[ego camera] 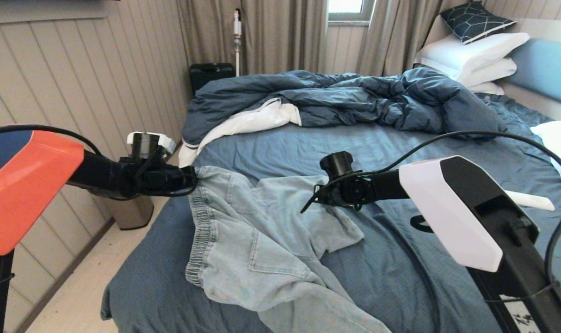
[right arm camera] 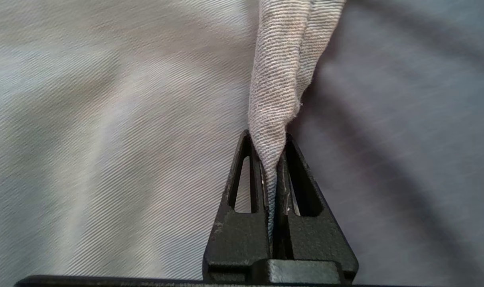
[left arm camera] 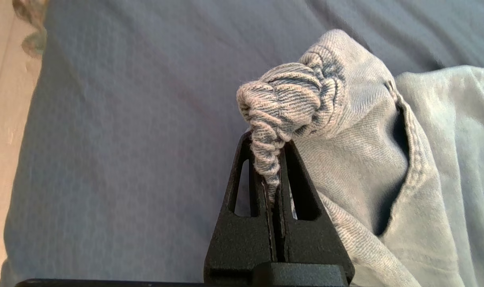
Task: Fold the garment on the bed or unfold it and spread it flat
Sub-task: Unford the blue shorts
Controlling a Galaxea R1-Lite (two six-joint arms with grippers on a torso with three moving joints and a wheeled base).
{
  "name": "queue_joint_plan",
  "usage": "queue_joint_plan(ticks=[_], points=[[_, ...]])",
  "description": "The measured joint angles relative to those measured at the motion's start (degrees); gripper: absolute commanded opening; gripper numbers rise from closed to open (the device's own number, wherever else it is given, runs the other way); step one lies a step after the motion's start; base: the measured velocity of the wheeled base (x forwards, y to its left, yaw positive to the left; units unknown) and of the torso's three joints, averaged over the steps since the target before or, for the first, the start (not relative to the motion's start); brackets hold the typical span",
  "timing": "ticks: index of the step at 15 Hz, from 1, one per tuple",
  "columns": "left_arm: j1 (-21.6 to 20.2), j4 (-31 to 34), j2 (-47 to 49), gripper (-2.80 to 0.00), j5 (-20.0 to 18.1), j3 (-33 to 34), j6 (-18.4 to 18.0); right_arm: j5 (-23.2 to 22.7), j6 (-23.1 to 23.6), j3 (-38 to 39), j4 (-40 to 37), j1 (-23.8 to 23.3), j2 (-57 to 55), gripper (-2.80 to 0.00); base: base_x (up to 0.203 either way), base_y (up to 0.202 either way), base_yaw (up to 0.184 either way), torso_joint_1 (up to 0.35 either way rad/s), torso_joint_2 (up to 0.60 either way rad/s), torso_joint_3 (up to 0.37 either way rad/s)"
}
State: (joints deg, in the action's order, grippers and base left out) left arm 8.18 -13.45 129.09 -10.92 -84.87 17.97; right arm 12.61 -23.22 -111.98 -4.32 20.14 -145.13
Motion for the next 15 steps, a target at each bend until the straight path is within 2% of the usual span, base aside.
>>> queue_joint_plan(ticks=[2,3,4,6,10,15], points=[[0.06,-3.24,0.9,-2.8,1.8,-0.21,0.0,4.73,1.97,-0.2,1.15,-1.44,0.0,-2.8,0.0,0.0,0.0,0.0,0.0,0.0],[0.09,-5.35,1.42,-2.8,4.3,-1.02,-0.05,7.27,2.44,-0.22,2.41,-2.6,0.13,-2.8,0.0,0.0,0.0,0.0,0.0,0.0],[0.07,-6.96,1.84,-2.8,6.42,-1.85,-0.08,9.28,2.5,-0.26,3.48,-3.35,0.3,-2.8,0.0,0.0,0.0,0.0,0.0,0.0],[0.2,-7.92,2.22,-2.8,7.9,-3.9,-0.11,12.81,1.9,-0.26,4.02,-3.7,0.73,-2.8,0.0,0.0,0.0,0.0,0.0,0.0],[0.16,-7.55,1.97,-2.8,8.09,-6.75,-0.22,14.76,1.9,-0.23,7.98,-4.03,2.29,-2.8,0.0,0.0,0.0,0.0,0.0,0.0],[0.2,-5.32,2.92,-2.8,8.59,-13.02,-0.26,16.03,2.03,-0.23,8.64,-5.5,3.4,-2.8,0.0,0.0,0.0,0.0,0.0,0.0]])
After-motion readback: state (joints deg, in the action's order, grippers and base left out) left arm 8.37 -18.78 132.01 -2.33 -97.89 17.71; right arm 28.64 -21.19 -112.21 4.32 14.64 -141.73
